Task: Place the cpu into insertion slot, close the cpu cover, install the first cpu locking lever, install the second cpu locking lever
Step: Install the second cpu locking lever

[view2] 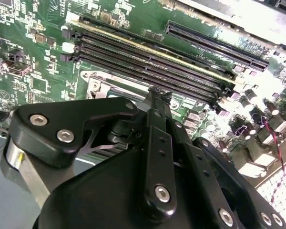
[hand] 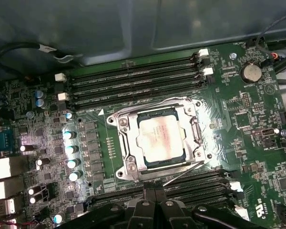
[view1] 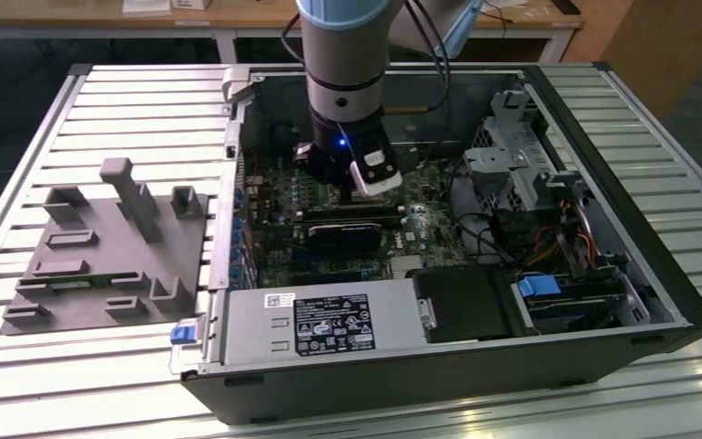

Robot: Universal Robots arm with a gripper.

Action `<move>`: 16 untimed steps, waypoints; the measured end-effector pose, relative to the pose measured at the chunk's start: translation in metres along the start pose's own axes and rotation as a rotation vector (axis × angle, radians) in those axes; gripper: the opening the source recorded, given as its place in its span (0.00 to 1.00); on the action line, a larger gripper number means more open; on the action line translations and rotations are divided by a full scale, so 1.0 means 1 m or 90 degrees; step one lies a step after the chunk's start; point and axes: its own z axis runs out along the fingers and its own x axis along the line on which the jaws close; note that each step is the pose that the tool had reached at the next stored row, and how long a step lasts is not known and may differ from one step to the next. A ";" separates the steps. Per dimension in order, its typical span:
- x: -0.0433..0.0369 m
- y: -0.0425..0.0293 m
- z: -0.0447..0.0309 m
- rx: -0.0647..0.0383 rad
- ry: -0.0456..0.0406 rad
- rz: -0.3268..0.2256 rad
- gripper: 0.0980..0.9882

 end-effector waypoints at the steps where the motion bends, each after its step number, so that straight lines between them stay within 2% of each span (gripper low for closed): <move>1: 0.0001 -0.0008 0.0004 -0.005 0.0011 0.000 0.01; 3: 0.0002 -0.0024 0.0012 -0.017 0.0038 -0.001 0.01; 5: 0.0002 -0.0045 0.0015 -0.024 0.0055 -0.002 0.01; 9: -0.0002 -0.0100 0.0016 -0.032 0.0073 -0.003 0.01; 13: 0.0003 -0.0146 0.0017 -0.043 0.0098 -0.004 0.01; 16: 0.0031 -0.0162 0.0031 -0.047 0.0108 -0.005 0.01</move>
